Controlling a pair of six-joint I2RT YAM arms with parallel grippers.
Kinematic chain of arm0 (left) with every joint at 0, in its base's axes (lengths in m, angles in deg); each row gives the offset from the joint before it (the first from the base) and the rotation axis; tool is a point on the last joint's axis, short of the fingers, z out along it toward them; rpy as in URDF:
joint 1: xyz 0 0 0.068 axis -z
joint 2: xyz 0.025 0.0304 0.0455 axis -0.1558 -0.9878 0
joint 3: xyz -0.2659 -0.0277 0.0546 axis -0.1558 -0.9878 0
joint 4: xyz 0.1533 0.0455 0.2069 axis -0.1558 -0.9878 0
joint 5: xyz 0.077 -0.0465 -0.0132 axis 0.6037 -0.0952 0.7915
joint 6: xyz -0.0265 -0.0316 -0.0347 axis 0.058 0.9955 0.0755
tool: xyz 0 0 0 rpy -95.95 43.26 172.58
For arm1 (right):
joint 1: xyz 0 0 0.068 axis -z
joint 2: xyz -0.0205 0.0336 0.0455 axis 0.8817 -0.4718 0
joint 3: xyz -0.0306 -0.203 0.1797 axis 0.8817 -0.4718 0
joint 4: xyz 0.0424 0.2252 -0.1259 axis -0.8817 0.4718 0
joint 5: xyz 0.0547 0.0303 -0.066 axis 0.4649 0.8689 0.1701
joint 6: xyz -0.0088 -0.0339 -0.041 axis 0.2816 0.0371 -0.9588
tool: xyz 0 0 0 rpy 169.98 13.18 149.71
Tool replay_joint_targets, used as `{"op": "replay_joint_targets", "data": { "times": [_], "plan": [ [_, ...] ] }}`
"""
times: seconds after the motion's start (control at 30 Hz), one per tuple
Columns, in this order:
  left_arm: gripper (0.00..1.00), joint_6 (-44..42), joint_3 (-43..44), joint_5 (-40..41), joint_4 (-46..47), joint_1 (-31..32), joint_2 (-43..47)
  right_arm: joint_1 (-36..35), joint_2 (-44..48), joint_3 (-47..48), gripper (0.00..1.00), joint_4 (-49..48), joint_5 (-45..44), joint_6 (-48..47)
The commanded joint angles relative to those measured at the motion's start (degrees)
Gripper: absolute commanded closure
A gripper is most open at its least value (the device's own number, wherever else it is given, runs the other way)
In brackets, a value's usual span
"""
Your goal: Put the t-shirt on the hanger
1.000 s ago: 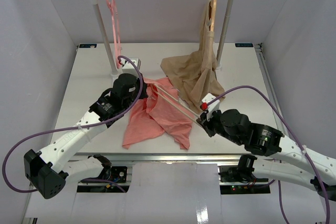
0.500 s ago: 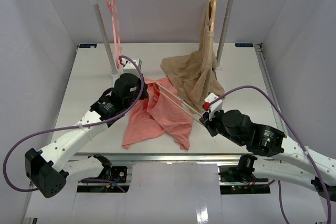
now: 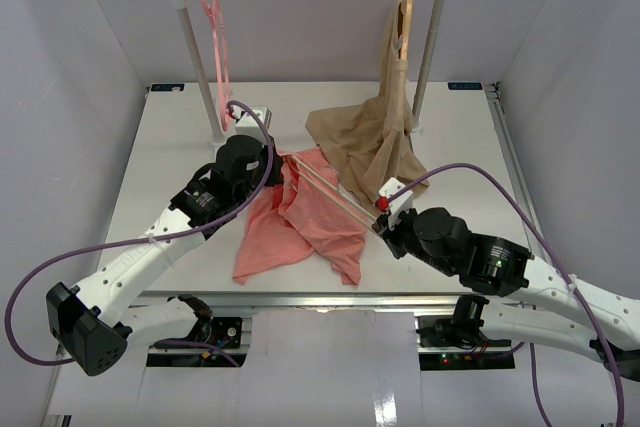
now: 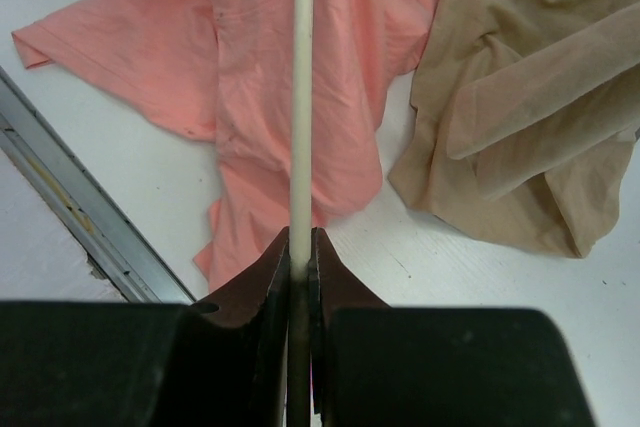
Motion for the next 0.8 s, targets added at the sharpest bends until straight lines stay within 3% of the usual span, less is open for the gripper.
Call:
{"op": "replay_joint_targets", "data": {
  "times": [0.0, 0.4, 0.77],
  "plan": [
    [1.0, -1.31, 2.98, -1.2, 0.22, -0.24, 1.12, -0.17, 0.56, 0.1, 0.92, -4.19, 3.19, -1.21],
    [1.0, -4.7, 5.27, -10.47, 0.16, -0.24, 0.34, -0.24, -1.52, -0.03, 0.92, -6.04, 11.26, -2.92],
    [1.0, -3.57, 4.66, -30.51, 3.6, -0.24, 4.5, -0.15, -1.97, -7.62, 0.92, -23.42, -0.18, 1.65]
  ]
}}
